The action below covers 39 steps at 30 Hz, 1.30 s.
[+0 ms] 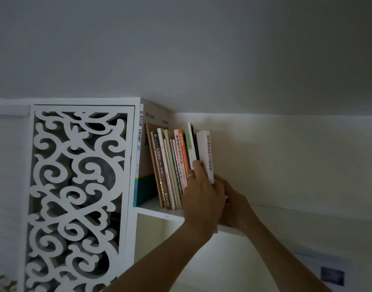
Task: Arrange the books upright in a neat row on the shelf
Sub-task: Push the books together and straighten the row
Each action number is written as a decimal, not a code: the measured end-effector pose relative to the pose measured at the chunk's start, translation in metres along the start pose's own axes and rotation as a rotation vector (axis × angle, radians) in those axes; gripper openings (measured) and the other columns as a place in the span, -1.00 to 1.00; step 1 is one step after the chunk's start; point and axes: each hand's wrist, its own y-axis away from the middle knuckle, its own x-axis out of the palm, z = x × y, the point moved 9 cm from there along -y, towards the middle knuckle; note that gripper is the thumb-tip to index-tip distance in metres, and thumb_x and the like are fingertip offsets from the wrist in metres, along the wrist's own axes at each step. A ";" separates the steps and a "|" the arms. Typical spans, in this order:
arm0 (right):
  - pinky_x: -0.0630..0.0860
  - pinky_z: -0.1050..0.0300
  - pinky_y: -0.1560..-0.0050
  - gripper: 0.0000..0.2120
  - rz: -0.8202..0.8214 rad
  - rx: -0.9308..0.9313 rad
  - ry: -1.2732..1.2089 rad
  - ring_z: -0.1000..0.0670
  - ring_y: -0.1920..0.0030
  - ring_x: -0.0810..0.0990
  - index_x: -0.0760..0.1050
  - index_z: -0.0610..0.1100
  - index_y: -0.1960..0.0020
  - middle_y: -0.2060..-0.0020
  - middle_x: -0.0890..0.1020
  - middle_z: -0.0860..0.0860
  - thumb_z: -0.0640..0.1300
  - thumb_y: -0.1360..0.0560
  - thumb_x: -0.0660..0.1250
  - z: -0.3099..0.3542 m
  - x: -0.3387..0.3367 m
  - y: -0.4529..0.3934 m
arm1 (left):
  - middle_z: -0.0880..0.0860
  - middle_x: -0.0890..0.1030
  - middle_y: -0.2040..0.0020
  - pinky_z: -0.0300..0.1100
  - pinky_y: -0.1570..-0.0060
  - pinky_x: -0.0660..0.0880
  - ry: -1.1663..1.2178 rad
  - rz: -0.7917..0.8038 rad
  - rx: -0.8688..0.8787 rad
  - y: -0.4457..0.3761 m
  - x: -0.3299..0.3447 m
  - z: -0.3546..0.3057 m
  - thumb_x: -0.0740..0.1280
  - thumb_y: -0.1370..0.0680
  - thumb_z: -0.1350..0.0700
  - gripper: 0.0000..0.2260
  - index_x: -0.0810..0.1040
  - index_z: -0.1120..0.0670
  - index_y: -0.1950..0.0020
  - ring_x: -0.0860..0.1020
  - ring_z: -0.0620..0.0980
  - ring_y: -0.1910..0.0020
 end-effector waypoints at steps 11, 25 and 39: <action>0.67 0.12 0.09 -0.58 -0.114 -0.104 0.161 0.03 0.15 0.73 0.45 -0.06 -0.37 -0.02 0.73 0.02 0.16 -0.64 0.18 0.021 -0.010 0.018 | 0.10 0.38 -0.49 0.07 -0.12 0.66 -0.053 -0.026 0.041 0.025 -0.042 -0.024 0.22 -0.68 0.03 -0.54 0.27 0.06 -0.58 0.58 0.10 -0.28; 0.34 0.33 0.55 -0.77 -0.705 0.131 0.128 0.08 0.51 0.44 0.40 -0.19 0.18 0.42 0.51 0.01 -0.18 -0.65 0.21 -0.002 -0.075 0.049 | 0.06 0.47 -0.30 -0.56 0.14 0.50 0.150 -0.195 0.235 0.035 -0.073 -0.079 0.34 -0.63 0.14 -0.65 0.37 0.06 -0.40 0.47 -0.36 -0.04; 0.26 0.42 0.45 -0.82 -0.262 0.034 0.234 0.16 0.38 0.49 0.42 -0.03 0.07 0.31 0.51 0.10 -0.06 -0.69 0.14 -0.011 -0.056 0.048 | 0.22 0.49 -0.33 -0.24 0.16 0.55 -0.163 -0.106 0.094 0.002 0.026 -0.007 0.15 -0.70 0.04 -0.56 0.29 0.21 -0.54 0.53 -0.07 0.11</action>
